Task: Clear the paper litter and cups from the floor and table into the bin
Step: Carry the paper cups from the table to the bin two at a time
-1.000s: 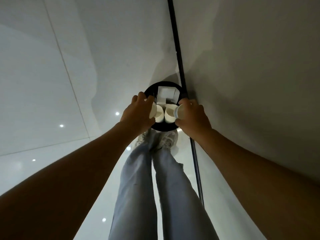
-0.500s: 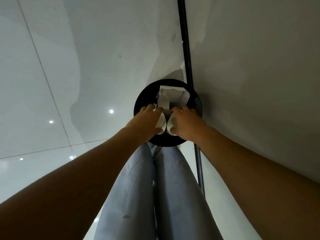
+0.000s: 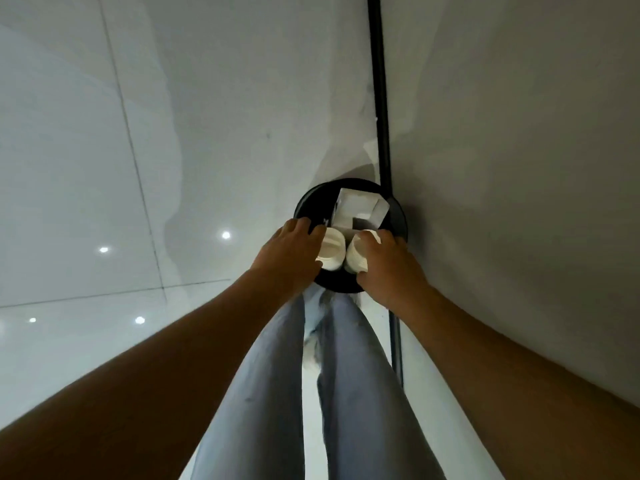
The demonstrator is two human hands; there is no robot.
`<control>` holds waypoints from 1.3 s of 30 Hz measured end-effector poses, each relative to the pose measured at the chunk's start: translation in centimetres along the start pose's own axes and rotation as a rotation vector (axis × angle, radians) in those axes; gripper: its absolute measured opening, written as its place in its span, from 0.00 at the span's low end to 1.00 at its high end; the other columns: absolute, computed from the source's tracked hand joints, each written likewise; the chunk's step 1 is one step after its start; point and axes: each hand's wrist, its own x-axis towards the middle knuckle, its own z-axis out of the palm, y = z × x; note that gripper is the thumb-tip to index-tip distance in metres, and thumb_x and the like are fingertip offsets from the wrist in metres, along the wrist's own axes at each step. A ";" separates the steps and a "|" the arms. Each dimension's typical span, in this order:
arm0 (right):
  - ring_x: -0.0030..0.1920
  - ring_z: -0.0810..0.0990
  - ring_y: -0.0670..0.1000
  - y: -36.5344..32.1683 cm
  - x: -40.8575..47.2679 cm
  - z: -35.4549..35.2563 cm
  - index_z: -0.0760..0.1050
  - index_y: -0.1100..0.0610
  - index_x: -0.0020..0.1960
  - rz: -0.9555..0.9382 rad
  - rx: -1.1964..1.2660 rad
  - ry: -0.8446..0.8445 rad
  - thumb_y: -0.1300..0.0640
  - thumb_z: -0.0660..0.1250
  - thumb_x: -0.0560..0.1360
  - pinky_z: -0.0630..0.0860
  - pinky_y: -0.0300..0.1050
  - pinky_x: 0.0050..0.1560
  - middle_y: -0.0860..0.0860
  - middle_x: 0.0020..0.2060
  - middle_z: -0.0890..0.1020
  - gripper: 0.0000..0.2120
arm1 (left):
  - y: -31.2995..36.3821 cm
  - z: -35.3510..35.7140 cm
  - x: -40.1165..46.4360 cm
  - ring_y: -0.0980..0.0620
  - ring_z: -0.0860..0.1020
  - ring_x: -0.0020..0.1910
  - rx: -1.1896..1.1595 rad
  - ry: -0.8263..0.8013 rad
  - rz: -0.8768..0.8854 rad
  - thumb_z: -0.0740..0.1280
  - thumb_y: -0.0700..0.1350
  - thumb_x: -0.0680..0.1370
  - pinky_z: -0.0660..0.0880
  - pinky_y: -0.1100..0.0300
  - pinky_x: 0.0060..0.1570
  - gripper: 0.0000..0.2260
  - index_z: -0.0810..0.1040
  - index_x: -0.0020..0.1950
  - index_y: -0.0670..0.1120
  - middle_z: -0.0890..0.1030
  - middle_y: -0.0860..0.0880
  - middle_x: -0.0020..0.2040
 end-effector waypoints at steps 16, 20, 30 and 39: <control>0.67 0.66 0.58 -19.7 -23.2 -14.7 0.57 0.52 0.75 -0.440 -0.305 0.136 0.53 0.63 0.78 0.72 0.52 0.62 0.53 0.71 0.65 0.29 | 3.8 -14.7 -31.8 0.44 0.62 0.71 -0.161 0.342 -0.458 0.60 0.50 0.80 0.61 0.55 0.70 0.24 0.60 0.74 0.45 0.64 0.43 0.72; 0.65 0.67 0.57 -25.0 -28.7 -16.1 0.57 0.51 0.75 -0.544 -0.416 0.148 0.54 0.62 0.78 0.72 0.51 0.61 0.53 0.71 0.65 0.28 | 4.2 -14.7 -40.4 0.44 0.65 0.69 -0.236 0.436 -0.602 0.59 0.50 0.81 0.61 0.55 0.69 0.21 0.63 0.72 0.44 0.67 0.43 0.69; 0.65 0.66 0.58 -44.8 -40.9 -8.2 0.58 0.50 0.74 -0.873 -0.774 0.071 0.54 0.62 0.77 0.70 0.50 0.60 0.53 0.69 0.66 0.27 | -3.4 -9.1 -63.0 0.45 0.69 0.64 -0.453 0.713 -0.976 0.59 0.50 0.80 0.63 0.56 0.65 0.19 0.67 0.69 0.44 0.72 0.45 0.65; 0.66 0.66 0.58 -64.9 -52.4 8.9 0.57 0.51 0.75 -1.219 -0.925 -0.006 0.55 0.62 0.77 0.68 0.51 0.61 0.54 0.69 0.66 0.29 | -14.0 2.4 -83.5 0.46 0.70 0.63 -0.628 0.784 -1.308 0.59 0.51 0.80 0.65 0.56 0.64 0.19 0.67 0.69 0.45 0.72 0.45 0.63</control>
